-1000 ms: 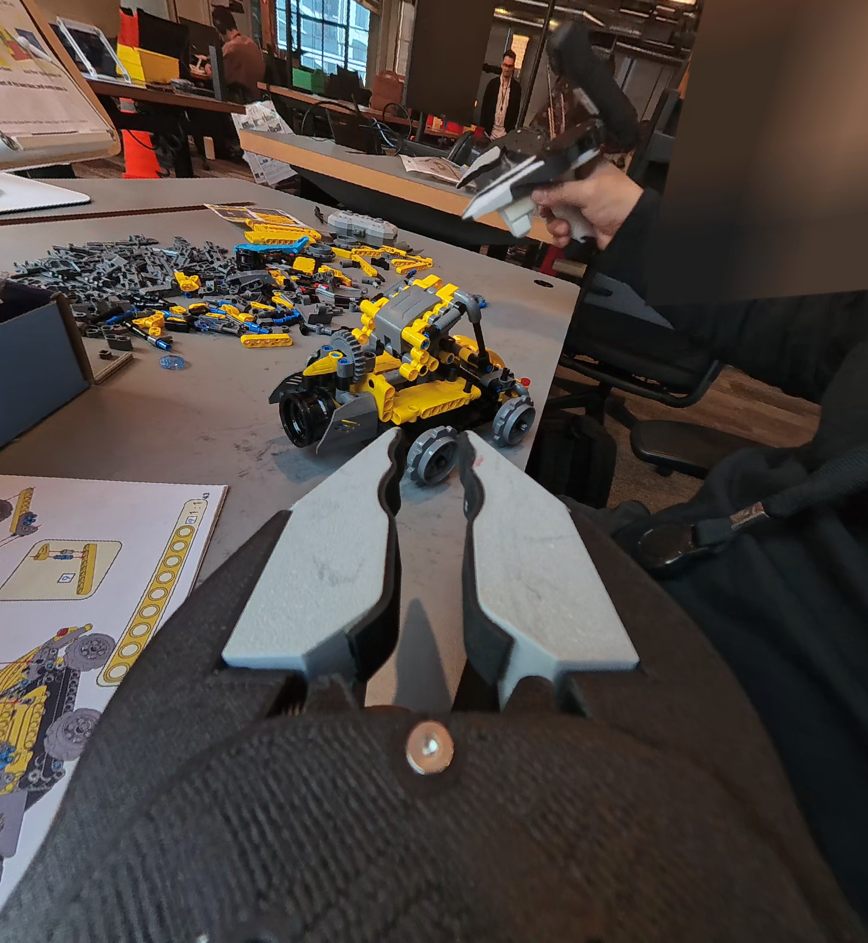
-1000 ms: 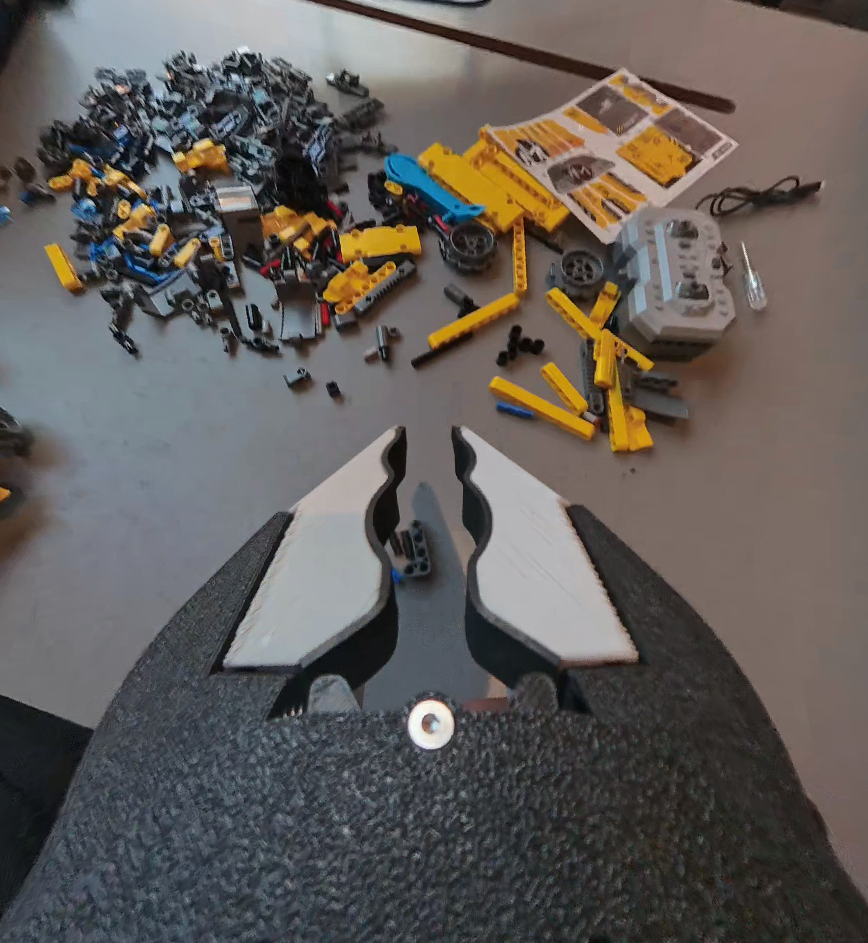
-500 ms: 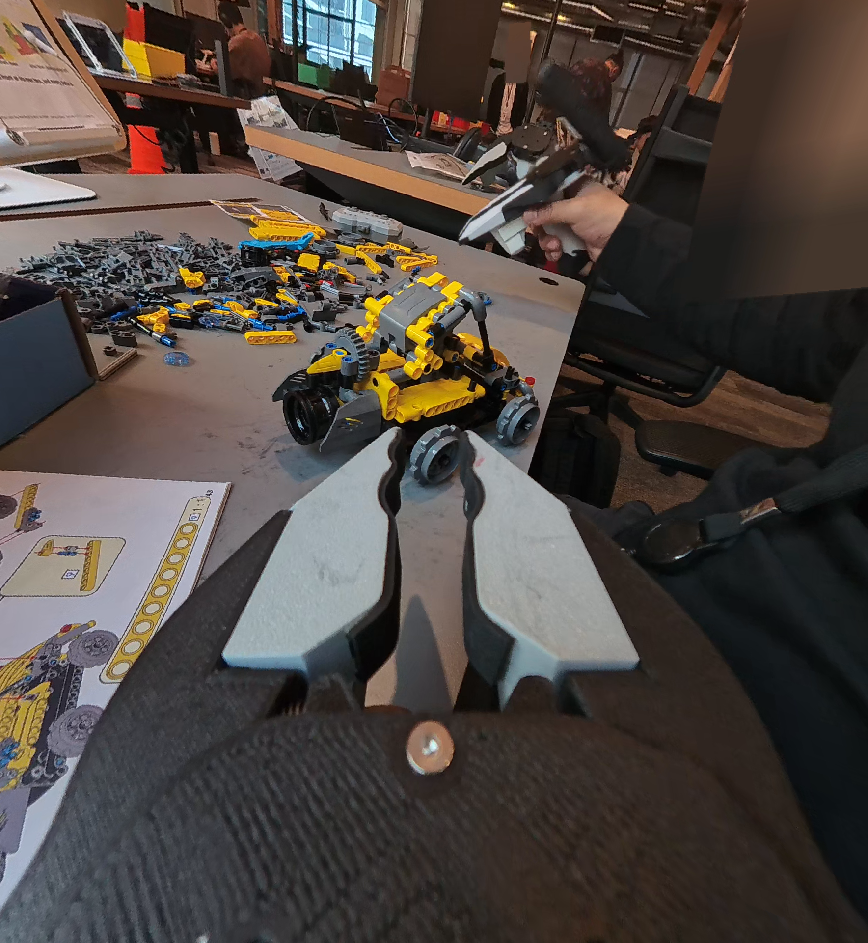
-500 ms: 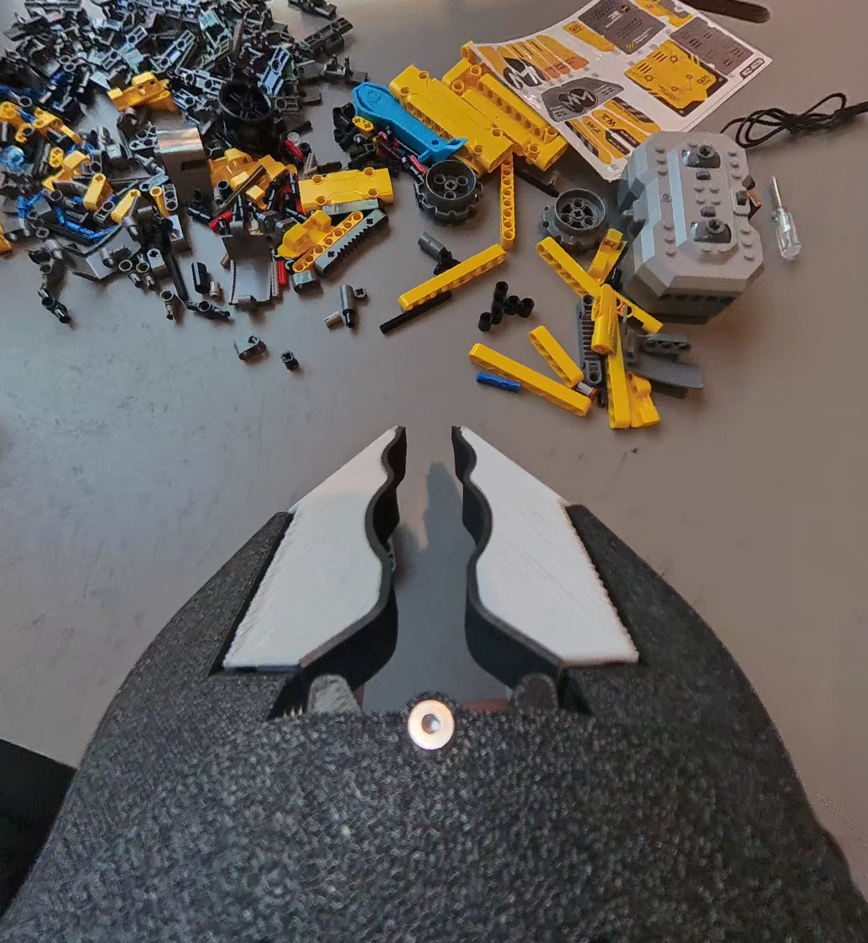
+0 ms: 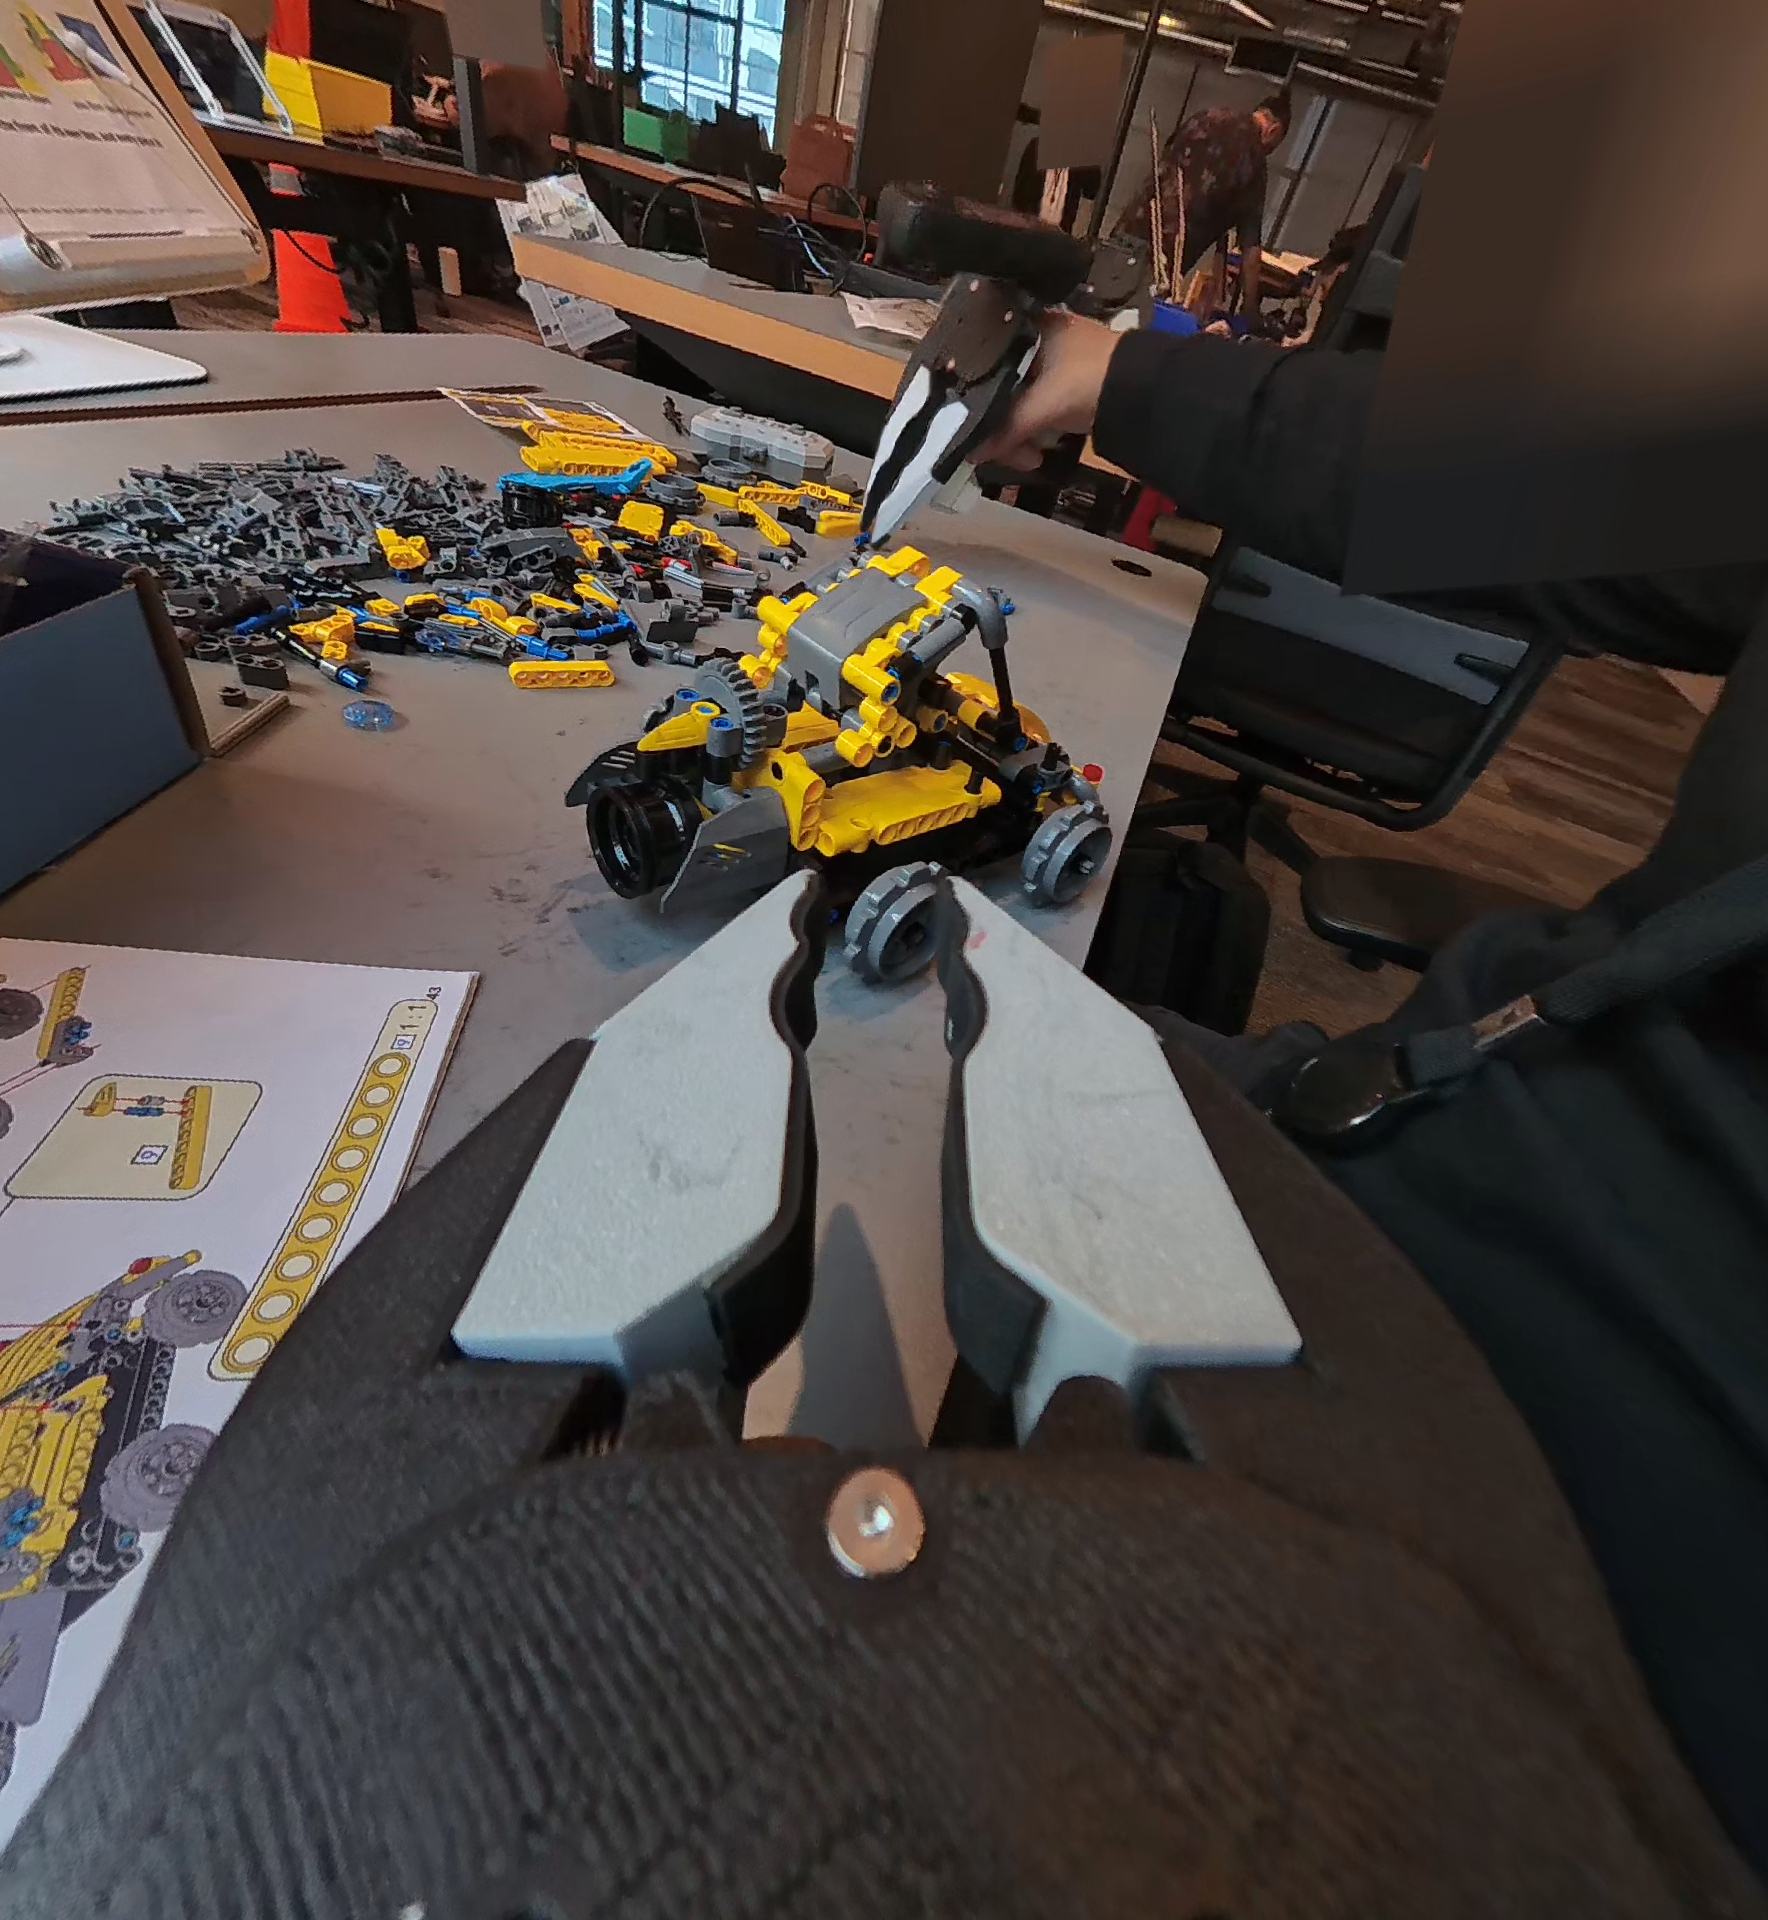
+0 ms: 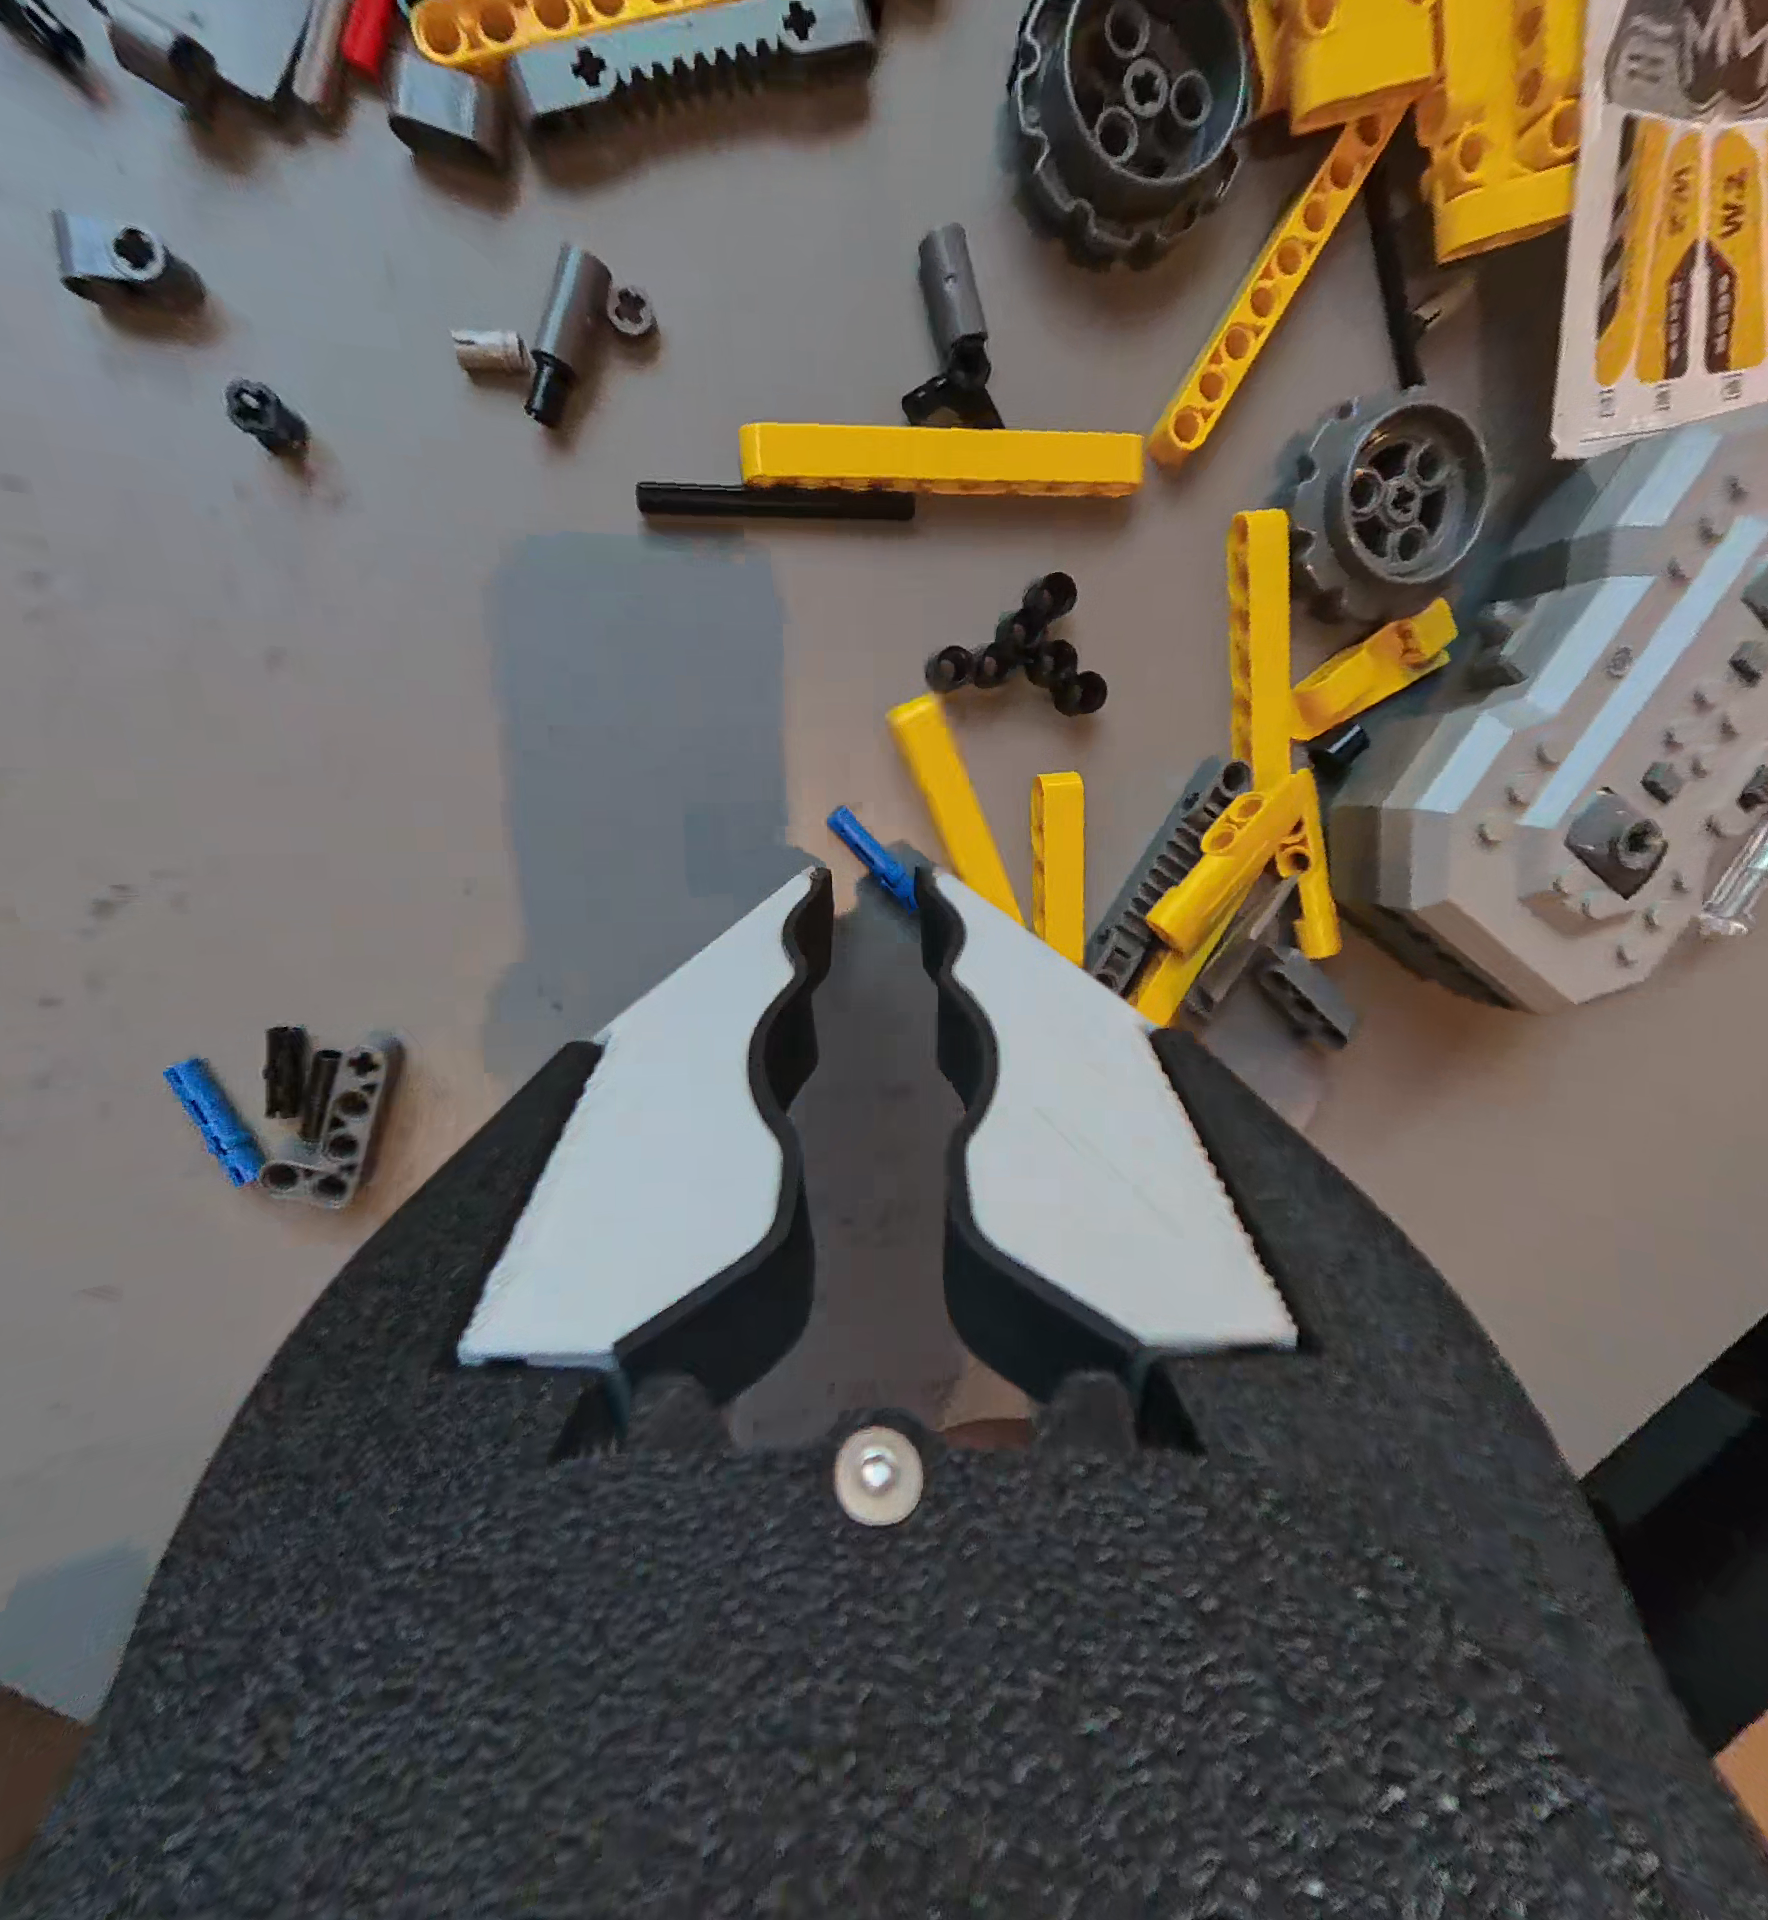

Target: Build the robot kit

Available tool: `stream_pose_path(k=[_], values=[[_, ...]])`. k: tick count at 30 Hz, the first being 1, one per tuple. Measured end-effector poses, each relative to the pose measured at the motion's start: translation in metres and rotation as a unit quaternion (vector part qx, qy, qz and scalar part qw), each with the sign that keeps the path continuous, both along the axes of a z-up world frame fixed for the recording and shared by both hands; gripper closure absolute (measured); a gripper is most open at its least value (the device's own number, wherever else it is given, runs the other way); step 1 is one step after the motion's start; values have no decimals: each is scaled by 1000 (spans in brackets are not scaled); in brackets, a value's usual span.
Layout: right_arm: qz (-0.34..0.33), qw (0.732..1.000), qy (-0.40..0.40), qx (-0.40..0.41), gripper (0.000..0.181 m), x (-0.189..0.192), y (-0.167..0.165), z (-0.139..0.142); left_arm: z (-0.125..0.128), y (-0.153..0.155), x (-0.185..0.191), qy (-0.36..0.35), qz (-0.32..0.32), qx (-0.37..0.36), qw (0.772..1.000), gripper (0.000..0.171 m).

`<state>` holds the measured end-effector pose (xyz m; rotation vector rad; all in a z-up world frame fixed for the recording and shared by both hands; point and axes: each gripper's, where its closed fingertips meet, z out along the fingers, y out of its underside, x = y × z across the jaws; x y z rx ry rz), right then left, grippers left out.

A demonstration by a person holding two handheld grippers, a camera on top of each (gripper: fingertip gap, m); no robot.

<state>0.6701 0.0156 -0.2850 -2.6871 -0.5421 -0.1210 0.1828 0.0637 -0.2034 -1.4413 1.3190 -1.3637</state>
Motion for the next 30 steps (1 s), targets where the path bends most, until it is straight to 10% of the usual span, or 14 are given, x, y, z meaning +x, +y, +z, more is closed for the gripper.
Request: stream_pose_path(k=[19,30], values=[[5,997,67,-25,177,-27,-7,7,-1,1,1,3,-1,-7,1000,154],[38,997,25,-68,177,-96,-76,13,0,-3,0,0,-11,0,1000,154]])
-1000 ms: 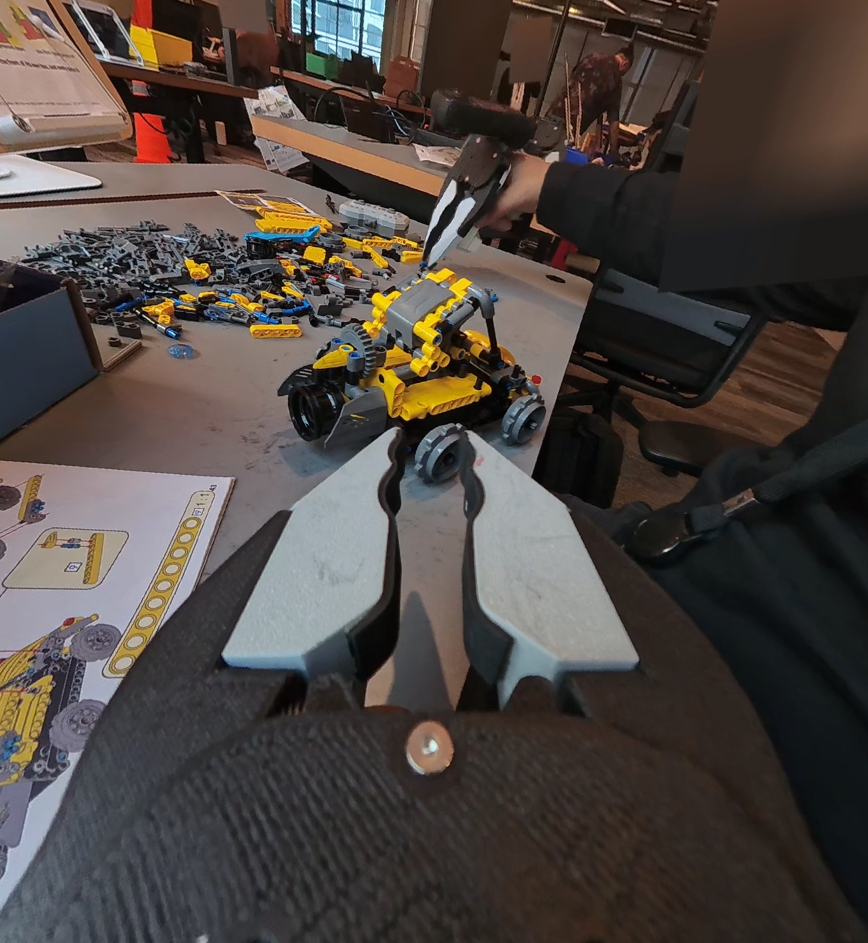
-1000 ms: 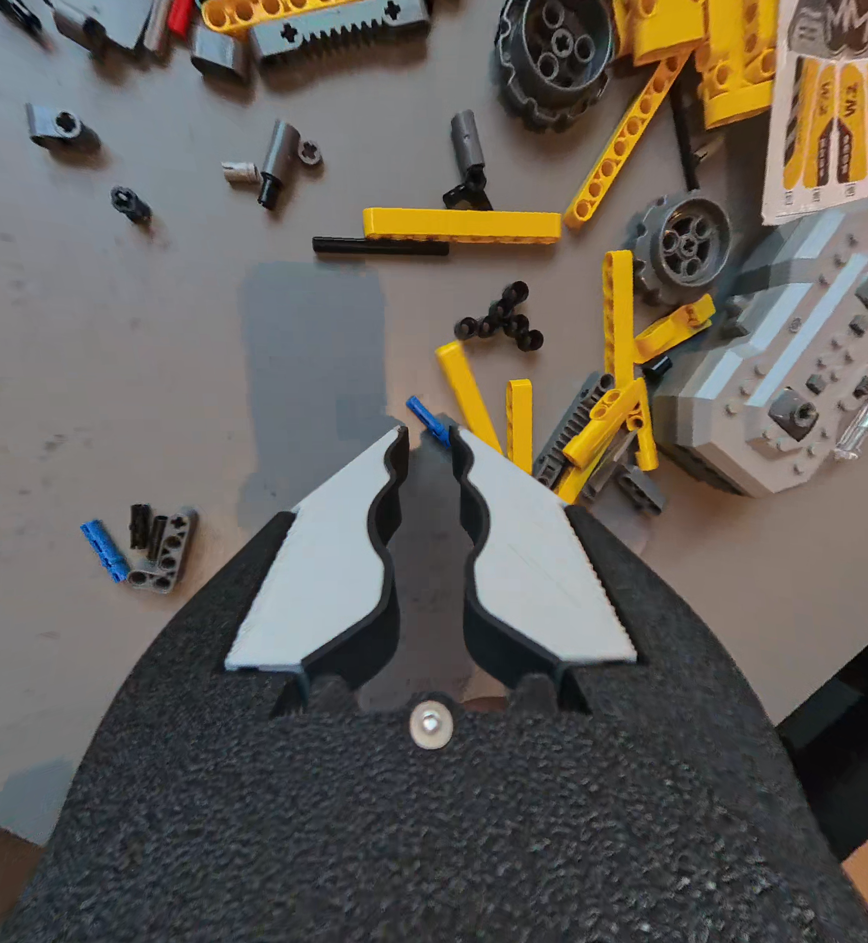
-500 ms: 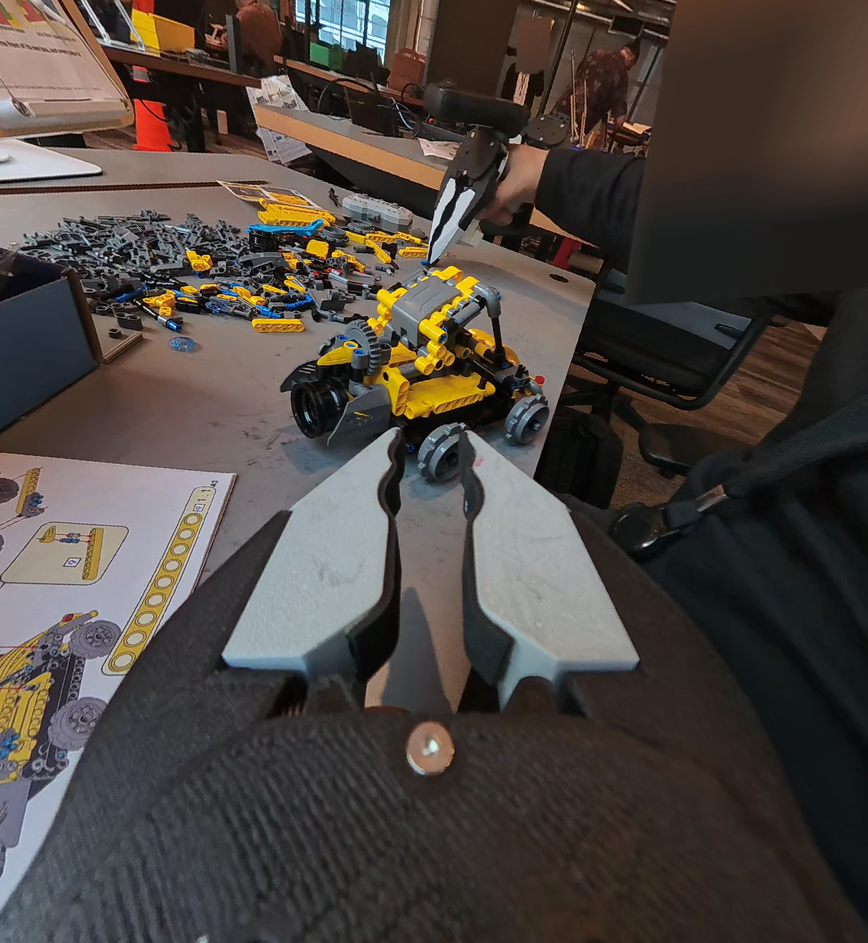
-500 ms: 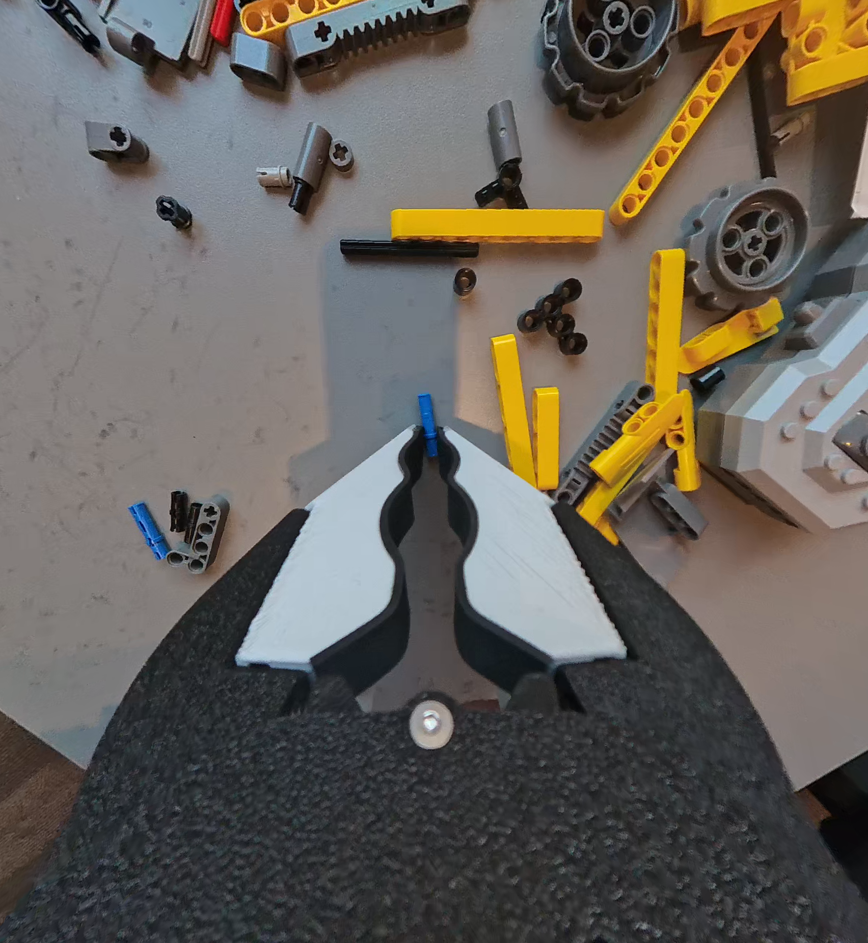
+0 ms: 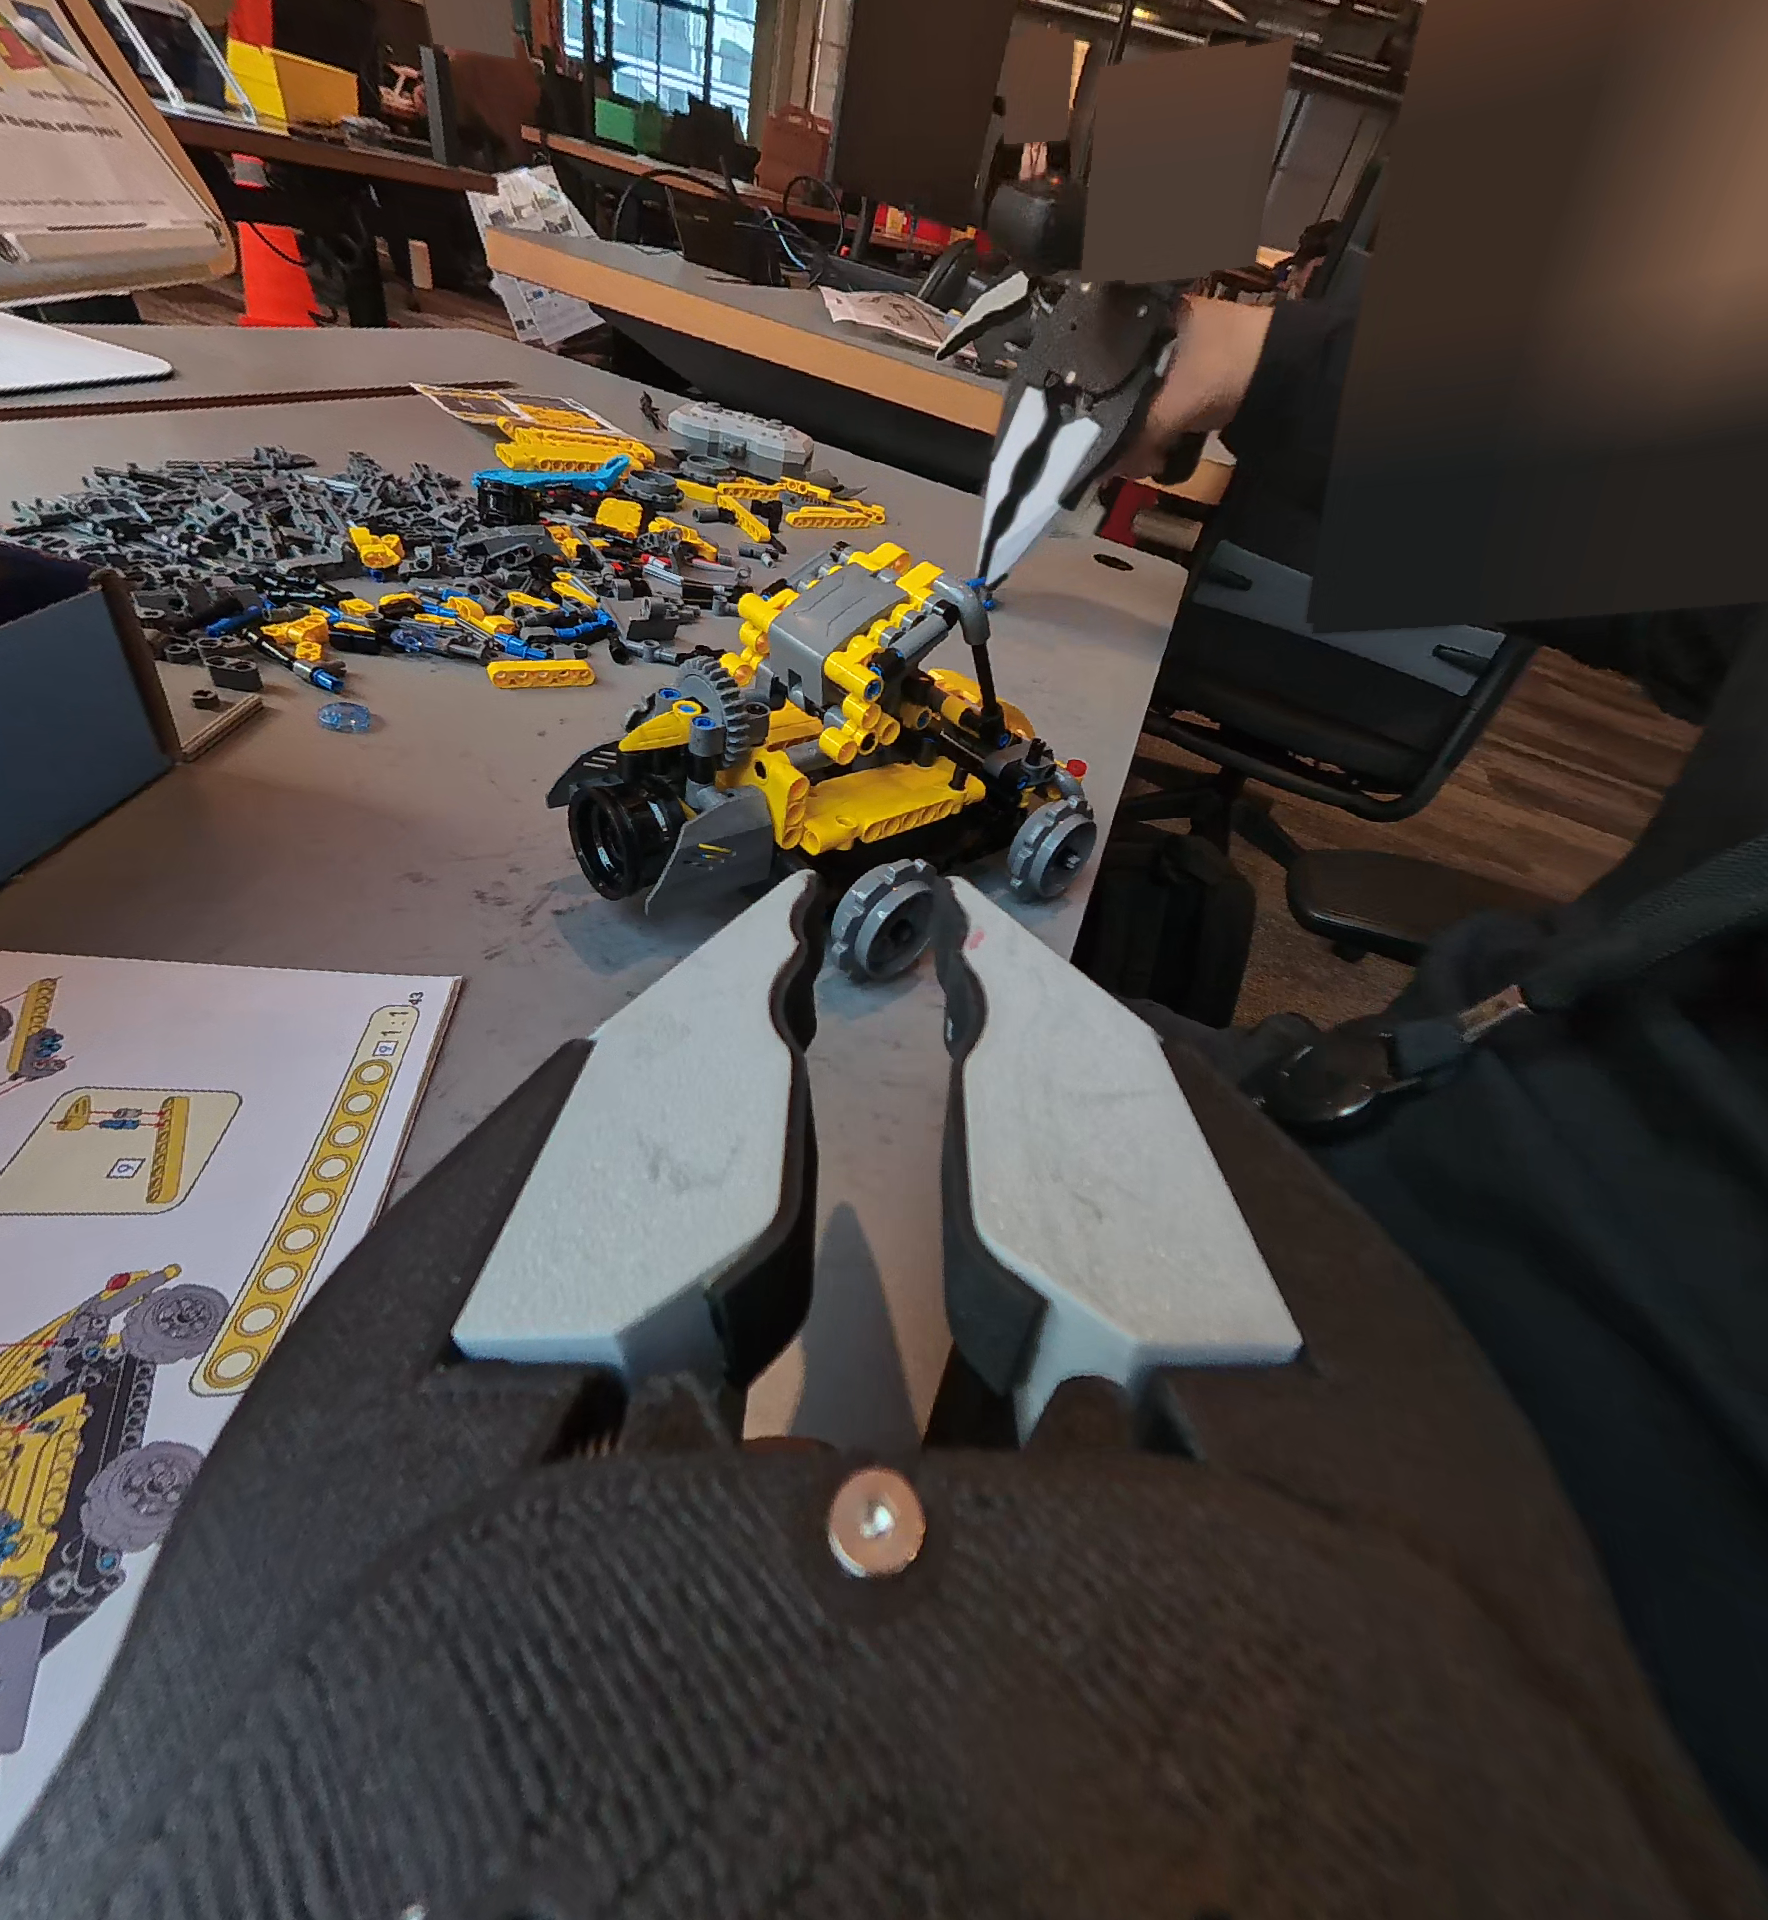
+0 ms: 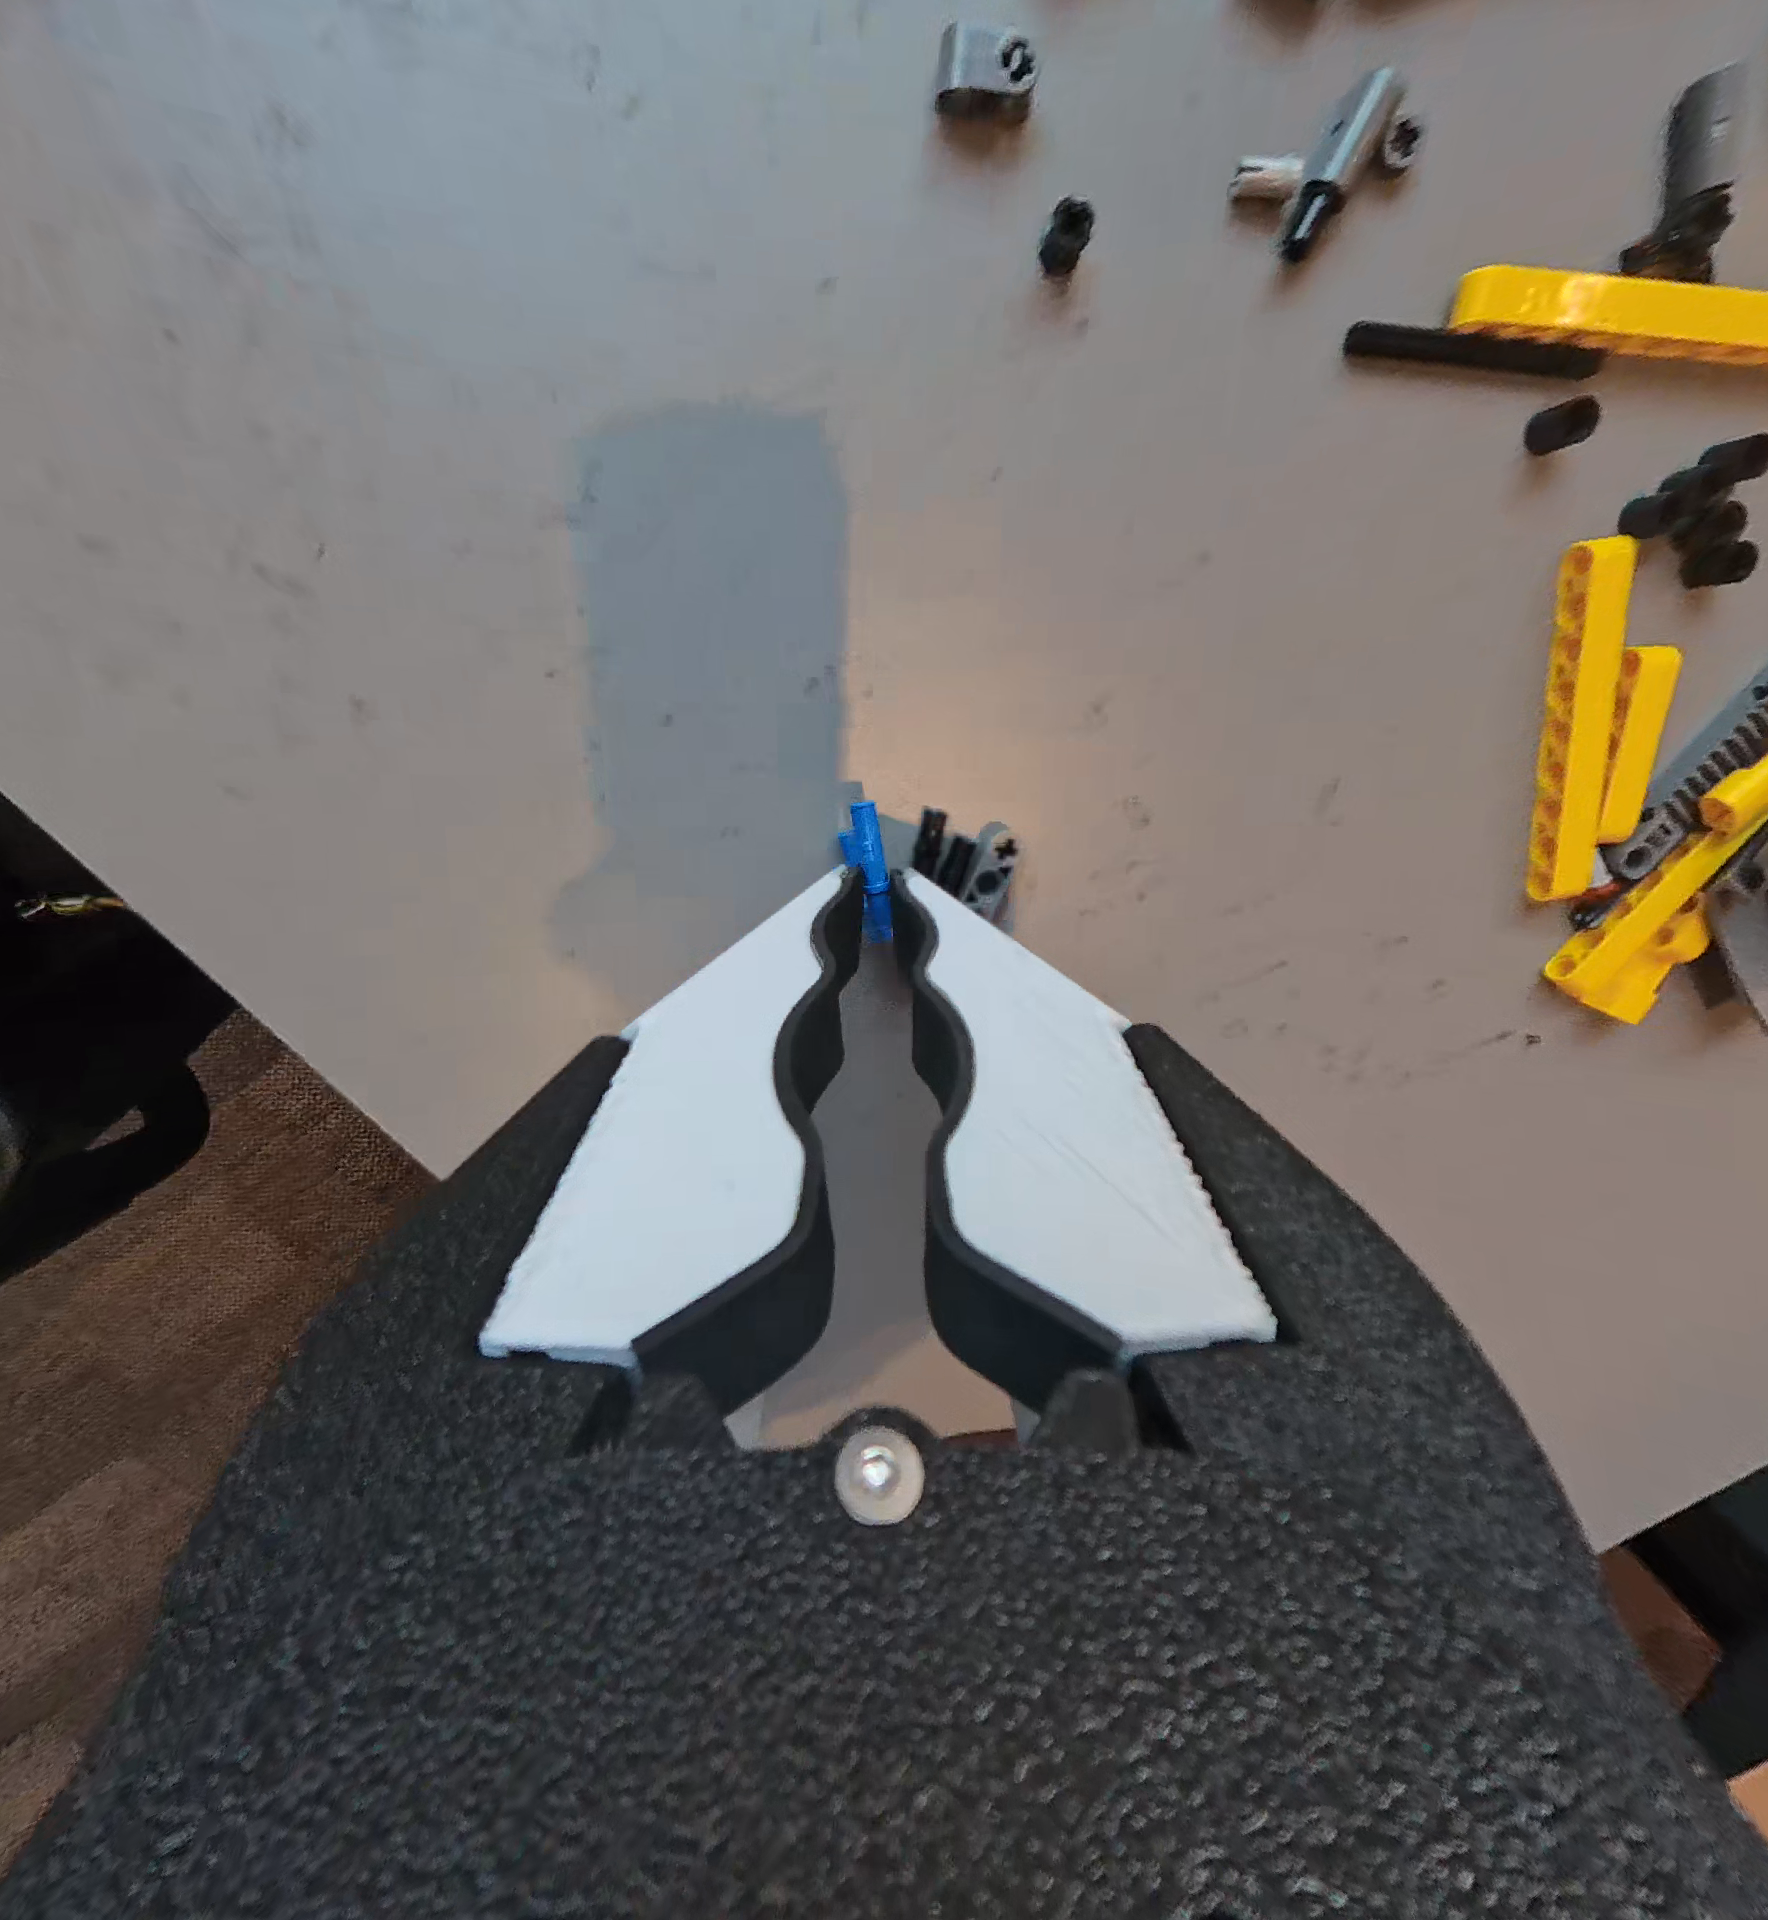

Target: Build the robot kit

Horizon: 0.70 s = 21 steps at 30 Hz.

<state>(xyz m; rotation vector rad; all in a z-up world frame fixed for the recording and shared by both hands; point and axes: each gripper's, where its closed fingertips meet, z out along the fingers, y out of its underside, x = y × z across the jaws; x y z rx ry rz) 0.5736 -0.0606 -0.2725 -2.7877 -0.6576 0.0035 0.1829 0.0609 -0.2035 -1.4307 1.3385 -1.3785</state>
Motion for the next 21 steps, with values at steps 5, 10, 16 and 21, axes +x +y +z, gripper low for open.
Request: stream_pose_path(k=[5,10,16,21], values=[[-6,1000,-27,-14,176,7,-5,-8,0,0,0,-1,0,1,1000,154],[-8,1000,-19,19,171,5,1,0,0,0,0,0,1,0,1000,154],[-21,995,-9,92,173,1,5,25,0,0,0,1,1,0,1000,154],[-40,990,33,133,175,-15,-1,31,0,0,0,0,0,0,1000,154]])
